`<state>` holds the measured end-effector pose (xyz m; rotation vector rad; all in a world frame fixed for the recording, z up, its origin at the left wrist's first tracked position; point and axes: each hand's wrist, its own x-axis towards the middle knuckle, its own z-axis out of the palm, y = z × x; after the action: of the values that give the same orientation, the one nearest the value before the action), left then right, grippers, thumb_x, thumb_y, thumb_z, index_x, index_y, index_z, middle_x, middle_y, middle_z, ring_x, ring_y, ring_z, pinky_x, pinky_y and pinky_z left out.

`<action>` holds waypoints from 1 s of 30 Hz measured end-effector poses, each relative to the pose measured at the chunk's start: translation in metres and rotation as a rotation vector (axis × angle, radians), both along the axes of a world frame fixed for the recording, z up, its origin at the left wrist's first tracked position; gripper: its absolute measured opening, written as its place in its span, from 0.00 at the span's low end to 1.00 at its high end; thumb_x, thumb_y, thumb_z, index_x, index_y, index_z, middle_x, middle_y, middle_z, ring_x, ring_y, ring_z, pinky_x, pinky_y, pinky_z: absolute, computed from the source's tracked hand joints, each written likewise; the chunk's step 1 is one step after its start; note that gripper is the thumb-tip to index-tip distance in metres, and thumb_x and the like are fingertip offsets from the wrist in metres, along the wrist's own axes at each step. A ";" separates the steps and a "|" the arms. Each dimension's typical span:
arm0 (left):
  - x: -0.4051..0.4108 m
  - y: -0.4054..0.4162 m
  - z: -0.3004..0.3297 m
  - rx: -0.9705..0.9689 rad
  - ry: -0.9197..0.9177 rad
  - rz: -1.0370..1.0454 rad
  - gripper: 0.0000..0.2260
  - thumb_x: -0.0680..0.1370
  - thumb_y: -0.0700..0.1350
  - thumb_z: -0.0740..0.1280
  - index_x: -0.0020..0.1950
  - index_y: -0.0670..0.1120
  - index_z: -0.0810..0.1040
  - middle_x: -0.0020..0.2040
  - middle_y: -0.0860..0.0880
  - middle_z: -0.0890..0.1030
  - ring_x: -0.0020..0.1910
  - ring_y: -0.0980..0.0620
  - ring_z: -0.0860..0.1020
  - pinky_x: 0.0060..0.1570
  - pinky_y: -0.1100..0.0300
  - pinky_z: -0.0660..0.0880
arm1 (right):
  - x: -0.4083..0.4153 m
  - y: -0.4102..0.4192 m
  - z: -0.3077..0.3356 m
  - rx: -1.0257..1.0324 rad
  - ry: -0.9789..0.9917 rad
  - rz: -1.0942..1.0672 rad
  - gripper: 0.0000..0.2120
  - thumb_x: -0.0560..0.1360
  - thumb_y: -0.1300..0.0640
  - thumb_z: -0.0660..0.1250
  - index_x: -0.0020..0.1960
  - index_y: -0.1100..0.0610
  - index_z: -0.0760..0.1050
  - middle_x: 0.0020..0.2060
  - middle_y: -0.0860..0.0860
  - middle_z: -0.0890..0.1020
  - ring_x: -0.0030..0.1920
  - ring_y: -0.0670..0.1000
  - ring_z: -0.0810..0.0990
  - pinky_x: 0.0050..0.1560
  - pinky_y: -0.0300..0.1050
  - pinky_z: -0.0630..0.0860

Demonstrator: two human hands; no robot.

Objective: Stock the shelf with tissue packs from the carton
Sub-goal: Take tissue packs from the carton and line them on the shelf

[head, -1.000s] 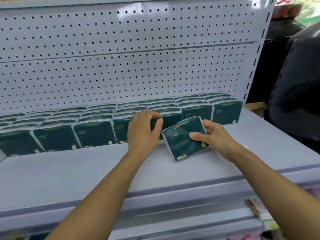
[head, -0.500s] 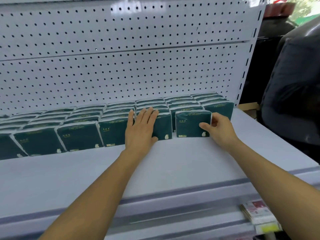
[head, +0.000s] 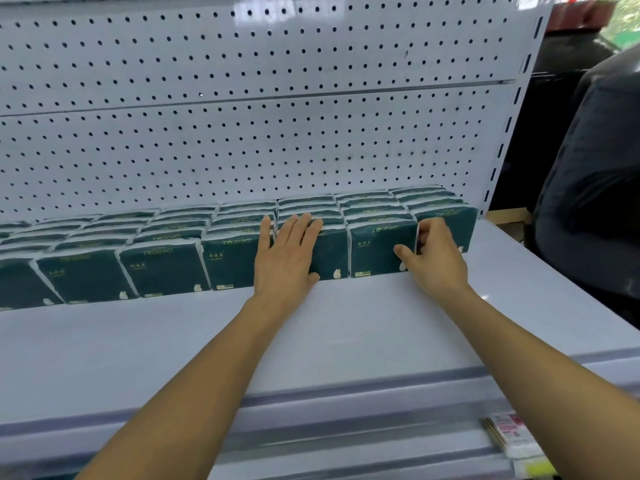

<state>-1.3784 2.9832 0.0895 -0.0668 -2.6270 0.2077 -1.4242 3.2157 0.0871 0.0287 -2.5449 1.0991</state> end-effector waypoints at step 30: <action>0.390 -0.217 -0.030 0.171 0.288 0.515 0.27 0.77 0.63 0.60 0.70 0.48 0.74 0.67 0.46 0.76 0.63 0.43 0.74 0.62 0.44 0.70 | 0.292 -0.307 -0.019 0.330 0.582 0.861 0.25 0.78 0.44 0.55 0.70 0.53 0.70 0.63 0.55 0.76 0.57 0.59 0.77 0.52 0.53 0.73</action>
<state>-0.9886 2.7666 0.0597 0.6524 -2.3149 0.1510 -1.1319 2.9091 0.0681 1.4048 -2.1219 0.7206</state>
